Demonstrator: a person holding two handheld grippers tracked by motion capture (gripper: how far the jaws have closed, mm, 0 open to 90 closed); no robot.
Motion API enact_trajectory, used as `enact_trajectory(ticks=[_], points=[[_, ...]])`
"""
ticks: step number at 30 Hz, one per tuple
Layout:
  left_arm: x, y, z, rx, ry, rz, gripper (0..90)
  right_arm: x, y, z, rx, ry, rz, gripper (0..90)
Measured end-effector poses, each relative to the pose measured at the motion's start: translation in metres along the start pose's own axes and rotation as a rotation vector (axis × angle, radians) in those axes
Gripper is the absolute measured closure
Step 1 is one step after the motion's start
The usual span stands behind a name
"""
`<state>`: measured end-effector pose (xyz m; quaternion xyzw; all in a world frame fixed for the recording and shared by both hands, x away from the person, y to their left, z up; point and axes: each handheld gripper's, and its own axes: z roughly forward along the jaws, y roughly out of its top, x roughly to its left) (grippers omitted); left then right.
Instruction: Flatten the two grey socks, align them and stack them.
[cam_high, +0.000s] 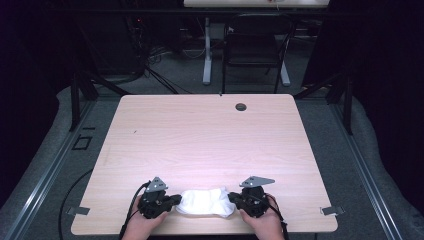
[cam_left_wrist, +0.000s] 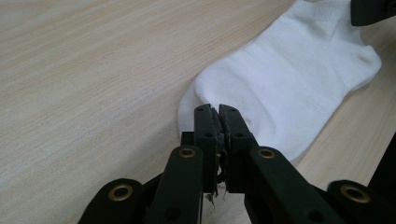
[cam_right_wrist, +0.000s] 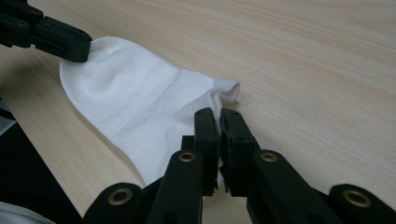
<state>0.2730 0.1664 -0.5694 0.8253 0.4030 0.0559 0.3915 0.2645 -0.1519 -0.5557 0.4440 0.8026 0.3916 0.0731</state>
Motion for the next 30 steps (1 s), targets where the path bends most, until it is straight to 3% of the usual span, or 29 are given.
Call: enact_trajectory(ticks=[6,9,13,16,24,30], points=[[0.002,0.001,-0.002,-0.013,0.002,-0.006,82.2,0.000,-0.001,0.001,0.002,-0.001,-0.004,81.5],[0.001,0.003,-0.007,-0.042,0.001,-0.001,77.3,0.000,0.000,-0.002,-0.031,0.005,0.007,75.6],[-0.002,0.007,-0.014,-0.072,-0.003,0.009,73.5,-0.001,0.001,-0.009,-0.066,-0.003,0.009,75.0],[-0.004,0.008,-0.015,-0.084,-0.018,0.013,71.8,0.001,0.002,-0.011,-0.088,0.025,-0.001,74.9],[-0.011,0.007,-0.006,-0.047,-0.028,0.056,67.7,0.016,0.005,0.004,-0.060,0.046,-0.087,74.9],[-0.013,0.004,0.000,-0.021,-0.043,0.065,61.9,0.018,0.000,0.015,-0.029,0.047,-0.134,67.1]])
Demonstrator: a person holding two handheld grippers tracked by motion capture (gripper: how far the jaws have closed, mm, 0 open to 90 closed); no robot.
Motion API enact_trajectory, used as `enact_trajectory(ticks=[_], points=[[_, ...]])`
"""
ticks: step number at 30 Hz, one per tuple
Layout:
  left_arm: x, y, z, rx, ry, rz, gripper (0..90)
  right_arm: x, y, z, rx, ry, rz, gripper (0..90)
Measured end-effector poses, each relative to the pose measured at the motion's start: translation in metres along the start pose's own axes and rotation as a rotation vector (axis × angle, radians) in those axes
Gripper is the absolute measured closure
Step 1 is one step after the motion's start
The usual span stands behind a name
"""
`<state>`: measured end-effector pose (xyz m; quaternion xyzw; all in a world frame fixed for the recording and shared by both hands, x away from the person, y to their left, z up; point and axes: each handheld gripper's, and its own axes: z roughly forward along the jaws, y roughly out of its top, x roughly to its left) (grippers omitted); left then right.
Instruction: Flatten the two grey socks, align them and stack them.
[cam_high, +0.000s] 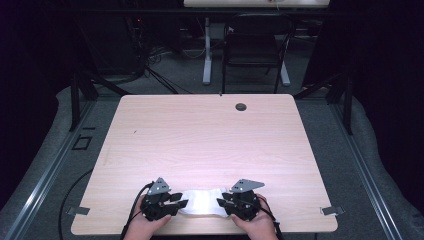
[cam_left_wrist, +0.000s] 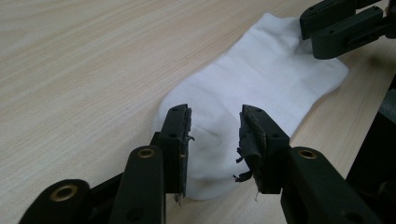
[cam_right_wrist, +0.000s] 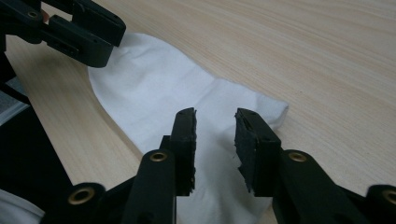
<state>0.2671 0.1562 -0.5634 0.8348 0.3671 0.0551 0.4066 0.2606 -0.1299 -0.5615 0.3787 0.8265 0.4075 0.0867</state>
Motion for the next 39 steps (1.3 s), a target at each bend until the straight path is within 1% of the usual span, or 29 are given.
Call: enact_trajectory(ticks=[3,5,6,7,10,13,14,15,16,19,21,23,24,26,27,29,30,32,34,38,39], points=[[-0.001,-0.001,0.003,0.012,0.006,0.017,60.0,-0.002,-0.002,0.000,-0.002,0.006,-0.008,63.9],[-0.002,-0.002,0.004,0.025,0.008,0.029,59.5,-0.003,-0.002,0.000,0.005,0.007,-0.011,63.3],[-0.002,-0.003,0.006,0.024,0.010,0.025,59.4,-0.003,-0.003,0.001,-0.001,0.007,-0.010,63.1],[-0.002,-0.003,0.006,0.031,0.012,0.035,59.2,-0.003,-0.003,0.001,0.000,0.006,-0.016,62.8],[-0.001,-0.004,0.007,0.027,0.013,0.033,59.1,-0.003,-0.004,0.002,0.012,0.005,-0.022,62.4],[-0.001,-0.004,0.007,0.036,0.005,0.032,58.3,-0.003,-0.005,0.004,0.022,0.000,-0.028,62.0],[-0.001,-0.005,0.007,0.041,0.003,0.037,57.9,-0.003,-0.006,0.004,0.030,-0.003,-0.035,62.0],[-0.001,-0.006,0.007,0.043,0.002,0.040,57.5,-0.003,-0.006,0.005,0.026,-0.004,-0.034,61.8],[-0.001,-0.007,0.007,0.042,0.001,0.037,57.1,-0.003,-0.007,0.005,0.032,-0.005,-0.036,61.6],[0.000,-0.008,0.007,0.043,-0.003,0.046,55.1,-0.002,-0.008,0.006,0.039,-0.014,-0.047,60.7],[-0.001,-0.008,0.006,0.041,-0.003,0.044,54.1,-0.002,-0.009,0.005,0.050,-0.017,-0.055,60.5],[-0.001,-0.009,0.007,0.043,-0.003,0.049,53.2,-0.001,-0.011,0.007,0.040,-0.021,-0.047,60.3],[-0.001,-0.009,0.007,0.043,0.000,0.053,53.0,-0.002,-0.011,0.006,0.049,-0.025,-0.054,60.3],[-0.002,-0.010,0.008,0.041,0.006,0.059,52.8,-0.001,-0.012,0.006,0.048,-0.027,-0.051,60.3],[-0.002,-0.010,0.007,0.048,0.006,0.068,52.8,-0.001,-0.012,0.006,0.049,-0.031,-0.053,60.2],[-0.003,-0.010,0.008,0.046,0.008,0.069,52.8,0.000,-0.013,0.006,0.047,-0.038,-0.062,60.3],[-0.003,-0.010,0.008,0.048,0.012,0.077,52.9,0.000,-0.014,0.006,0.047,-0.038,-0.063,60.4],[-0.004,-0.010,0.008,0.051,0.016,0.081,52.9,0.001,-0.015,0.007,0.040,-0.041,-0.057,60.4],[-0.003,-0.010,0.009,0.052,0.019,0.085,53.1,0.000,-0.015,0.007,0.040,-0.044,-0.064,60.6],[-0.002,-0.010,0.010,0.046,0.023,0.092,53.7,0.000,-0.015,0.007,0.043,-0.045,-0.062,60.8],[-0.002,-0.010,0.010,0.046,0.025,0.093,53.8,0.000,-0.015,0.008,0.037,-0.046,-0.058,60.9]])
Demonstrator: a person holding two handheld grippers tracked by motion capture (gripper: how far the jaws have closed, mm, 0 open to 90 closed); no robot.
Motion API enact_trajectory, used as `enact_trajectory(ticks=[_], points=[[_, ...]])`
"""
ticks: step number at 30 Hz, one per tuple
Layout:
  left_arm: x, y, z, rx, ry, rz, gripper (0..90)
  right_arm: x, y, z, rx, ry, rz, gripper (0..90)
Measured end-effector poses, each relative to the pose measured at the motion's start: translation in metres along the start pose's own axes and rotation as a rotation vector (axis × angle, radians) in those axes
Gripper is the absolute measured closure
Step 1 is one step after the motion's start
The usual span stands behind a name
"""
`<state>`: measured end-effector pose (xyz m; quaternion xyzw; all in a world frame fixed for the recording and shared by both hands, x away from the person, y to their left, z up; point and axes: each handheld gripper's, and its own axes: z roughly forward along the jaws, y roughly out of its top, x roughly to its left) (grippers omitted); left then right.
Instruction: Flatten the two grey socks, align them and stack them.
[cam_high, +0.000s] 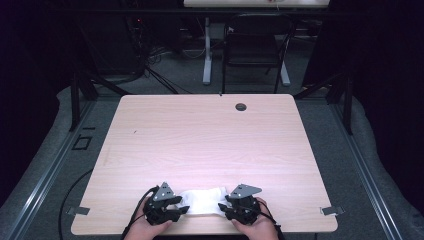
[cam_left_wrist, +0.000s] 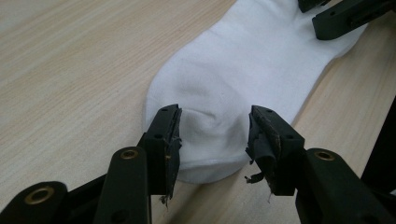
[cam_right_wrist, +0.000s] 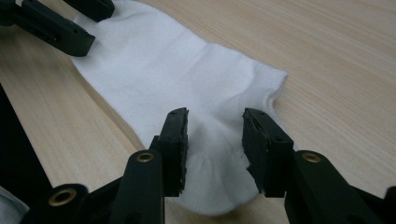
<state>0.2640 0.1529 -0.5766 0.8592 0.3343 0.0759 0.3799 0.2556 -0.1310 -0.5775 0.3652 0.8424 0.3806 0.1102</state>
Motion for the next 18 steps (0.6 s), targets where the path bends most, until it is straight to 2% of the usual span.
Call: enact_trajectory(ticks=[7,9,18], points=[[0.005,0.001,0.001,-0.010,0.001,-0.021,54.9,-0.002,0.002,0.003,-0.008,-0.005,0.013,60.9],[0.006,0.002,0.002,-0.012,0.004,-0.028,55.3,-0.004,0.003,0.003,-0.005,-0.007,0.006,61.0],[0.013,0.007,0.007,-0.020,0.009,-0.046,55.3,-0.012,0.007,0.007,-0.012,0.001,0.032,61.2]])
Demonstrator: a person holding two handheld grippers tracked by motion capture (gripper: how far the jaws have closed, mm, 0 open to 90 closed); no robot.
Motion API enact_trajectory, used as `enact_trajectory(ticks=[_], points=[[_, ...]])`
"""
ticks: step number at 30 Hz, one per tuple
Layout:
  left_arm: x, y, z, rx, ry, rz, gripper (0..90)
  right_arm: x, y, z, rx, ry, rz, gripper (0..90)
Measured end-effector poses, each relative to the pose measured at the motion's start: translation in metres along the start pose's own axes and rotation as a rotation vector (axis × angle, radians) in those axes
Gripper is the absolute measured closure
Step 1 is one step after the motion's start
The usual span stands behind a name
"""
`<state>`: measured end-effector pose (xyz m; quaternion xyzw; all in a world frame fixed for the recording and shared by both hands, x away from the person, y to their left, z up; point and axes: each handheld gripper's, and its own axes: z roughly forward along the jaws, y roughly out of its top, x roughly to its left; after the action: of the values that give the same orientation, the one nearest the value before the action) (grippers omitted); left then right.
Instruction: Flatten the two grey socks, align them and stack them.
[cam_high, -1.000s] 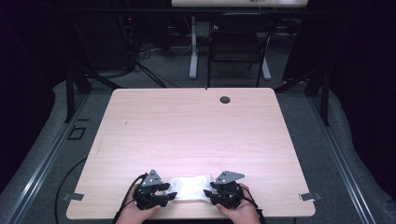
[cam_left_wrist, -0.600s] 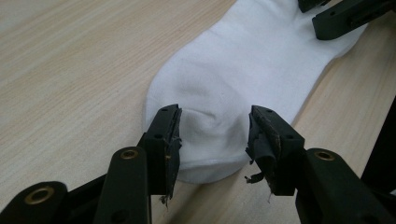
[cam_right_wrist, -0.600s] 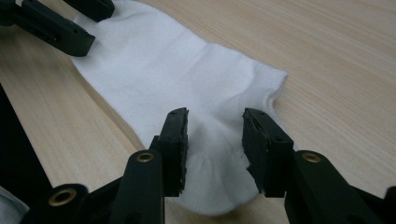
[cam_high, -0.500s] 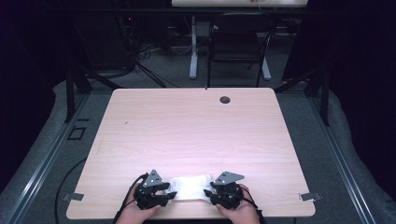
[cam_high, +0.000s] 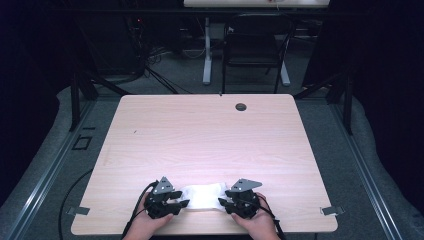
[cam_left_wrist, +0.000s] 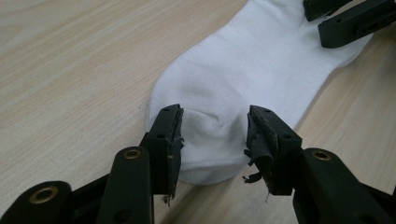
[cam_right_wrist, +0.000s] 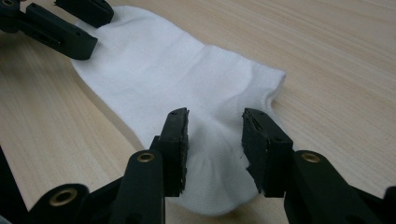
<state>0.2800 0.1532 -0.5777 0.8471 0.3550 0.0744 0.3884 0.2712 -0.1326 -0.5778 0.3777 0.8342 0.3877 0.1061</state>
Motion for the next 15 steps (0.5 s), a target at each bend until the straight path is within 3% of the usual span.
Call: enact_trajectory(ticks=[15], points=[[0.0061,0.0033,0.0037,-0.018,0.003,-0.029,55.3,-0.0049,0.0037,0.0037,-0.007,-0.010,0.001,61.2]])
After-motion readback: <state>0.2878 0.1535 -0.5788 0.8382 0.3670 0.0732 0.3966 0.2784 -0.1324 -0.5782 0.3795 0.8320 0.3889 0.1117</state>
